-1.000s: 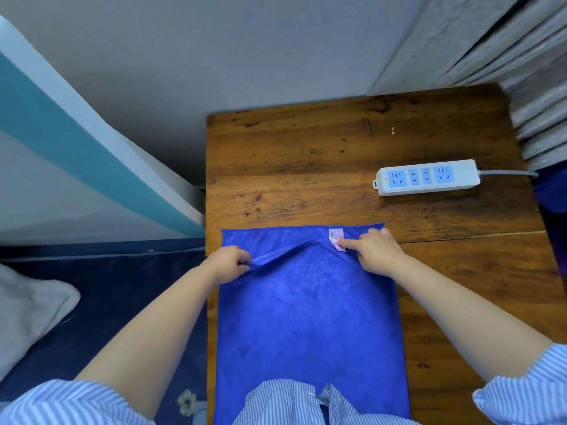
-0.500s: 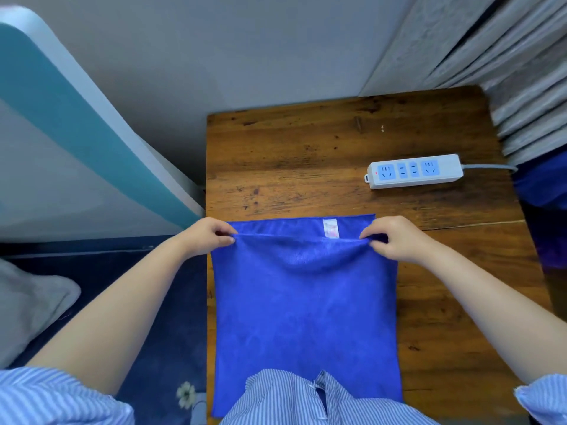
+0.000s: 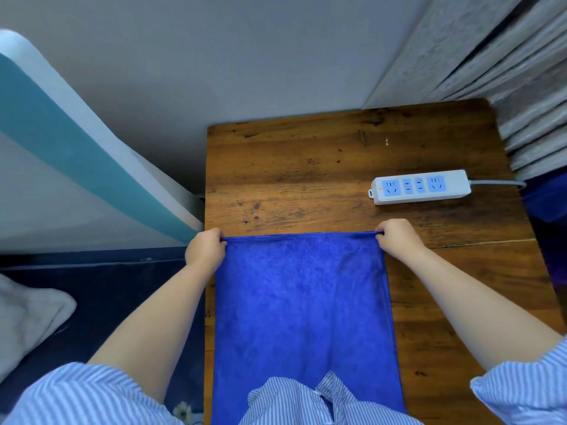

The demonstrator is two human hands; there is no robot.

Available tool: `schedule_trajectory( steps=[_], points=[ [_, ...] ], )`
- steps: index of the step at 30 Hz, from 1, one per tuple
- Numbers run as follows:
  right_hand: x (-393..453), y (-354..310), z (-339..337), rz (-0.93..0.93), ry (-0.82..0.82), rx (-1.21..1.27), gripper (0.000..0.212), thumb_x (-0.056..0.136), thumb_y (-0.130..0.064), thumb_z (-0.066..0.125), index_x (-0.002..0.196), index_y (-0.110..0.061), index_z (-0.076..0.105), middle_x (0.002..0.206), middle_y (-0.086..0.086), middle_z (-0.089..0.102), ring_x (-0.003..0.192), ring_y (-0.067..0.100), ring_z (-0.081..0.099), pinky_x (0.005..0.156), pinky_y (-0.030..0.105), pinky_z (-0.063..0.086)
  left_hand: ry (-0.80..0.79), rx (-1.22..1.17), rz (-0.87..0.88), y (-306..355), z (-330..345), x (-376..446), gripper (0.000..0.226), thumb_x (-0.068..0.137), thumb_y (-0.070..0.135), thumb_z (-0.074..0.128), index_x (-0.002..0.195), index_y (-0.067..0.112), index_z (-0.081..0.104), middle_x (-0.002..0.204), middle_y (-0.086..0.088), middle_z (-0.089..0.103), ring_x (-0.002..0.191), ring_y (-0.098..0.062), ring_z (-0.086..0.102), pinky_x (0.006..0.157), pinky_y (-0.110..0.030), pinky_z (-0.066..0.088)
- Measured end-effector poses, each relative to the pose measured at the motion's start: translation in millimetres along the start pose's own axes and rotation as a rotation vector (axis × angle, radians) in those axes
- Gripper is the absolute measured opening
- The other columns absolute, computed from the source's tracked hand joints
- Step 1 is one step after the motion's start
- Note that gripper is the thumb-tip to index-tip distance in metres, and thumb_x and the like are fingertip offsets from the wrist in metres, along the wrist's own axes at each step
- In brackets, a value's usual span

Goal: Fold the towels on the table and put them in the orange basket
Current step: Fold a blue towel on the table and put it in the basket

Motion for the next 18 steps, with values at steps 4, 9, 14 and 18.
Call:
schedule_trajectory(
  steps=[4, 9, 14, 18],
  points=[
    [4.1, 2.2, 1.3, 0.036, 0.06, -0.028, 0.02, 0.09, -0.016, 0.052, 0.099, -0.009, 0.068, 0.103, 0.009, 0.063, 0.092, 0.023, 0.058, 0.07, 0.028, 0.045, 0.004, 0.07, 0.02, 0.4, 0.5, 7.8, 0.016, 0.093, 0.017, 0.048, 0.096, 0.009, 0.062, 0.103, -0.011, 0.06, 0.094, -0.026, 0.056, 0.067, -0.031, 0.044],
    [5.0, 0.0, 4.3, -0.021, 0.134, -0.029, 0.016, 0.085, -0.015, 0.06, 0.099, -0.009, 0.066, 0.106, 0.007, 0.057, 0.094, 0.021, 0.055, 0.069, 0.025, 0.042, -0.112, 0.12, 0.148, 1.4, 2.7, 17.6, 0.019, 0.092, 0.016, 0.05, 0.102, 0.01, 0.065, 0.109, -0.01, 0.058, 0.101, -0.025, 0.054, 0.077, -0.033, 0.045],
    [6.7, -6.0, 6.0, -0.066, 0.052, -0.045, 0.018, 0.086, -0.013, 0.058, 0.102, -0.011, 0.064, 0.105, 0.006, 0.058, 0.089, 0.018, 0.053, 0.07, 0.025, 0.044, -0.219, 0.152, 0.222, 1.3, 0.8, 22.3, 0.019, 0.091, 0.017, 0.054, 0.103, 0.011, 0.067, 0.109, -0.009, 0.057, 0.102, -0.023, 0.052, 0.082, -0.03, 0.044],
    [7.0, -9.1, 3.6, -0.02, -0.002, -0.065, 0.013, 0.085, -0.01, 0.057, 0.094, -0.012, 0.065, 0.094, 0.006, 0.06, 0.081, 0.017, 0.052, 0.067, 0.025, 0.045, -0.253, 0.136, 0.22, -0.3, -1.0, 24.3, 0.019, 0.092, 0.018, 0.053, 0.103, 0.011, 0.066, 0.108, -0.009, 0.057, 0.098, -0.021, 0.051, 0.078, -0.026, 0.041]
  ],
)
Point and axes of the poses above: each hand's wrist, its own x-axis towards the middle knuckle, its own z-axis out of the palm, y = z × x, the point moved 2 cm from there along x, towards the middle knuckle
